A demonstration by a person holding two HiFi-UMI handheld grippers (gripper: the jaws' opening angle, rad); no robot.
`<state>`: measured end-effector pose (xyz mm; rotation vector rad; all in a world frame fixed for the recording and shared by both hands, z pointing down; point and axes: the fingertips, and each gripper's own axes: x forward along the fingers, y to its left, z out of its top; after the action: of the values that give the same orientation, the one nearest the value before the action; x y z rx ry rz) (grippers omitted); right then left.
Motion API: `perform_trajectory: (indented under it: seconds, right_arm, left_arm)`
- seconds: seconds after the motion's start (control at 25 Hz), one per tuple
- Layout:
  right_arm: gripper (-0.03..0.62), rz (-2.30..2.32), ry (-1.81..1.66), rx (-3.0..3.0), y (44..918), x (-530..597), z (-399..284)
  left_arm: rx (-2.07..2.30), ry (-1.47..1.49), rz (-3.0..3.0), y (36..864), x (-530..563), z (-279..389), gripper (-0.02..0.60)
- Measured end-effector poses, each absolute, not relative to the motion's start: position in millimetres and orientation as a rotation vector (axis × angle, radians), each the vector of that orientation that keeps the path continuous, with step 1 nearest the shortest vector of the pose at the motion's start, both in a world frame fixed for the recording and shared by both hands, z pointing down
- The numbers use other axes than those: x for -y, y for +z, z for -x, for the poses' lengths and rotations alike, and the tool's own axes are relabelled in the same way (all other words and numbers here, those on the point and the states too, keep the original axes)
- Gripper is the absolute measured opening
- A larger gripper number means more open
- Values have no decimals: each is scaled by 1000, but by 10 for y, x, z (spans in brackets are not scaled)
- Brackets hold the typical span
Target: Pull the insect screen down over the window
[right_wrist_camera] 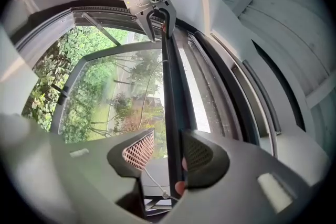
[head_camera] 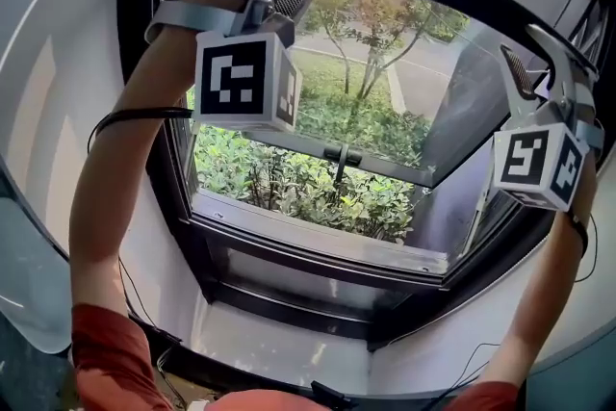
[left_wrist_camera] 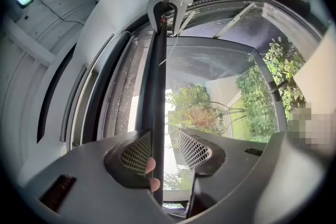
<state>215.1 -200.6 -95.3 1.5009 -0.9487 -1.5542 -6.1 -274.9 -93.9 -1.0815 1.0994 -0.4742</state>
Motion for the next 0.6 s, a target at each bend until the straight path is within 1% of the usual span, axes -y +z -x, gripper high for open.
perform_trajectory:
  seconds: [0.6]
  right_arm:
    - [176, -1439, -1474, 1031, -211, 1980, -2149]
  left_arm:
    - [-1029, -505, 1159, -214, 2714, 58, 171]
